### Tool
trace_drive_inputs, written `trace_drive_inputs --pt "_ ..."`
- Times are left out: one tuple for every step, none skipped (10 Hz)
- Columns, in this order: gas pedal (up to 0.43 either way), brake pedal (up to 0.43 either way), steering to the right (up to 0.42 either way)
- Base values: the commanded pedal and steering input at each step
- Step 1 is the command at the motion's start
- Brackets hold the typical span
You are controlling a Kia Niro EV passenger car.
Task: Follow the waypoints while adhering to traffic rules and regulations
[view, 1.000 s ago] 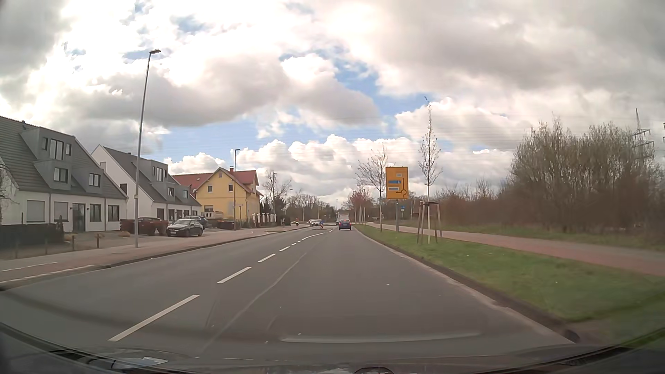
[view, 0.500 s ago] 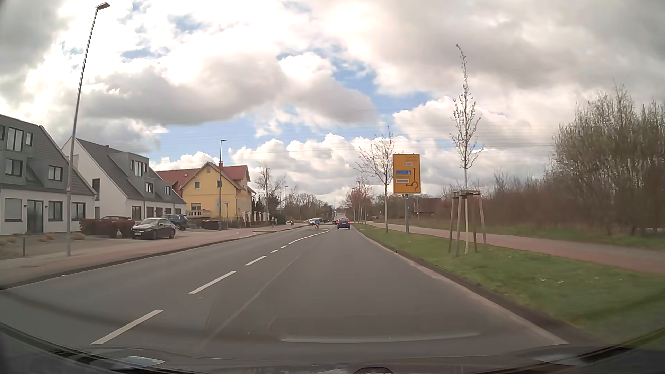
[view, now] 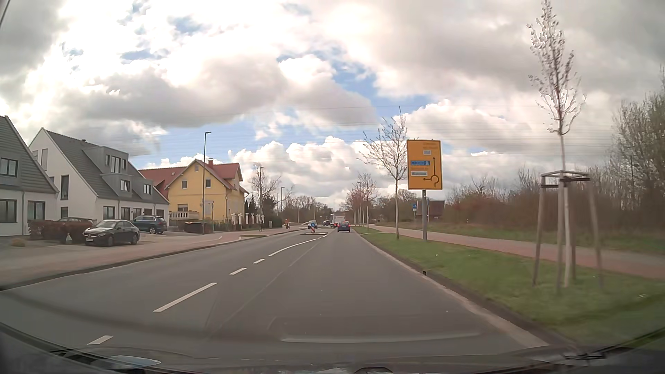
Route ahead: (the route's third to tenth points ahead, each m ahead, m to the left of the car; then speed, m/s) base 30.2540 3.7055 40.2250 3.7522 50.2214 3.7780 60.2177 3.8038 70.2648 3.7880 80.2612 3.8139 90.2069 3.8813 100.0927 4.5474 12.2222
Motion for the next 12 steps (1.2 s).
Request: trace_drive_inputs --pt "0.177 0.000 0.000" --pt "0.169 0.000 0.000" --pt "0.169 0.000 -0.001" --pt "0.169 0.000 -0.001" --pt "0.169 0.000 0.000" --pt "0.157 0.000 0.000" --pt "0.157 0.000 0.000" --pt "0.150 0.000 0.000" --pt "0.138 0.000 0.000" --pt "0.130 0.000 0.000" --pt "0.130 0.000 0.000" --pt "0.130 0.000 0.000"
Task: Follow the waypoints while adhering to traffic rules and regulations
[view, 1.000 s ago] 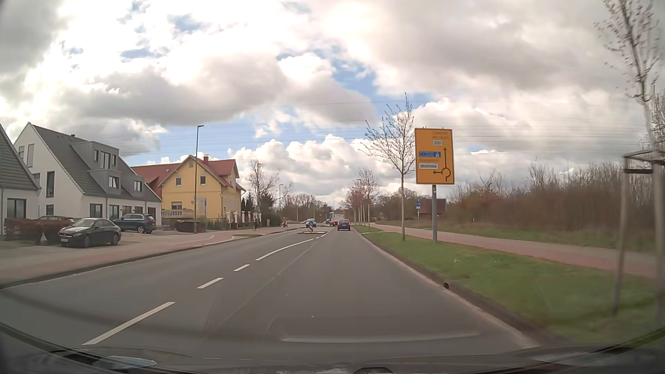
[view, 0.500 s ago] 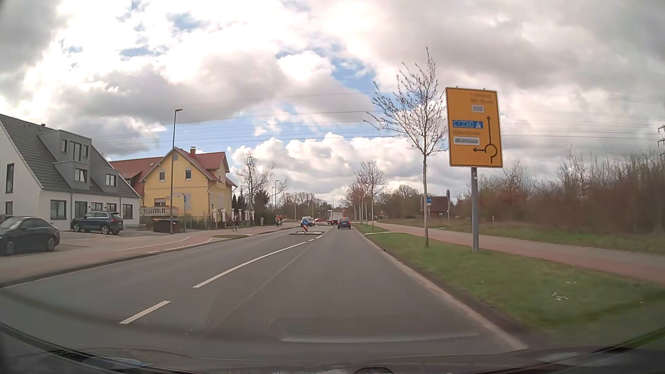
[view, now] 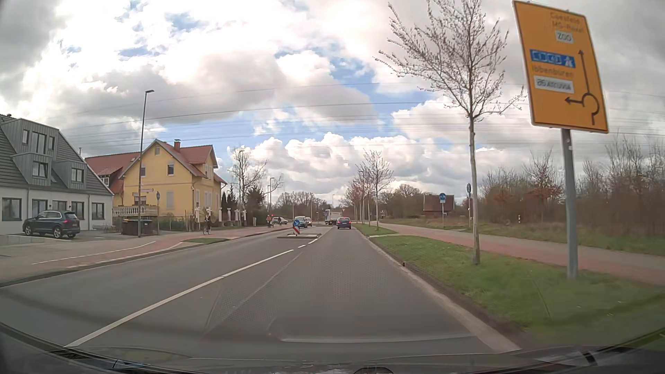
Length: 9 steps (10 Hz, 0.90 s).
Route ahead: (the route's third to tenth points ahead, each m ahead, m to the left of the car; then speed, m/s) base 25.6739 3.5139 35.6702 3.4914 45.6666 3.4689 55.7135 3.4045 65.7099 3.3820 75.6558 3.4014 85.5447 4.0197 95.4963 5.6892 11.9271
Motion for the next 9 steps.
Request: trace_drive_inputs --pt "0.130 0.000 0.000" --pt "0.130 0.000 0.000" --pt "0.130 0.000 0.000" --pt "0.130 0.000 0.000" --pt "0.130 0.000 -0.001" --pt "0.130 0.000 -0.008" --pt "0.130 0.000 -0.008" --pt "0.130 0.000 -0.005" --pt "0.118 0.000 -0.003"
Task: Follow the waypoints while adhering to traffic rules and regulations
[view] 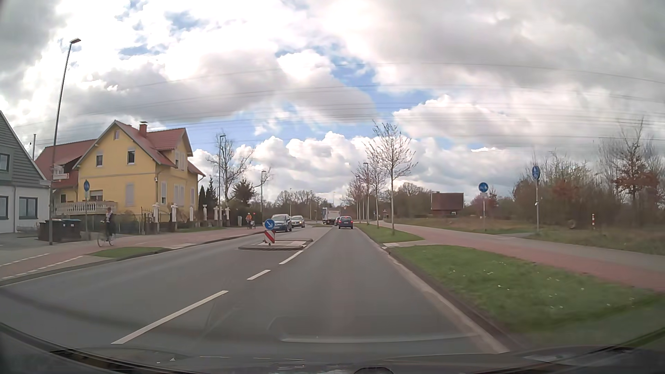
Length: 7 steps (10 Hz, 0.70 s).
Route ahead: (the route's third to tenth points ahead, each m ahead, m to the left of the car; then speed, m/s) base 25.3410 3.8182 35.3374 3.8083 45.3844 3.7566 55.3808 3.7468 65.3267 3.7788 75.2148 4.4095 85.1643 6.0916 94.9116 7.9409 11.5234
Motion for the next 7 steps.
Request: trace_drive_inputs --pt "0.118 0.000 -0.003" --pt "0.118 0.000 -0.003" --pt "0.118 0.000 -0.002" --pt "0.118 0.000 -0.001" --pt "0.118 0.000 0.000" --pt "0.118 0.000 0.000" --pt "0.110 0.000 0.000"
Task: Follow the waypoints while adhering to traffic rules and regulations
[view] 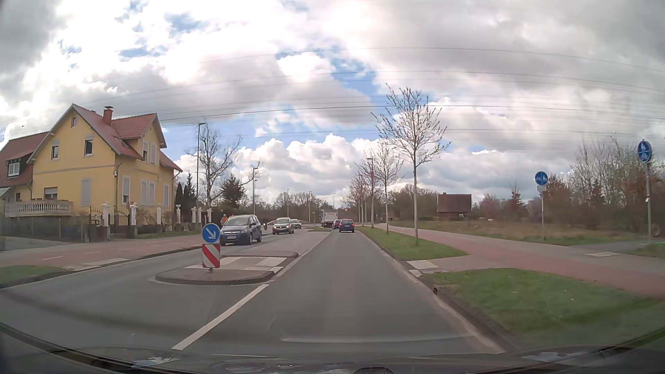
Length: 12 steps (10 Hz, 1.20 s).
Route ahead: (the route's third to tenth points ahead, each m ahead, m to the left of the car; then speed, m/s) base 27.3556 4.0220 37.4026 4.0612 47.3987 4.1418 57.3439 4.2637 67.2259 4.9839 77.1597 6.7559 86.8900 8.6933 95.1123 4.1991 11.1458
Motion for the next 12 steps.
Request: trace_drive_inputs --pt "0.110 0.000 0.000" --pt "0.110 0.000 0.000" --pt "0.098 0.000 0.000" --pt "0.098 0.000 0.000" --pt "0.098 0.000 0.000" --pt "0.079 0.000 0.000" --pt "0.079 0.000 0.000" --pt "0.079 0.000 0.000" --pt "0.079 0.000 0.000" --pt "0.079 0.000 -0.001" --pt "0.079 0.000 0.000" --pt "0.079 0.000 0.000"
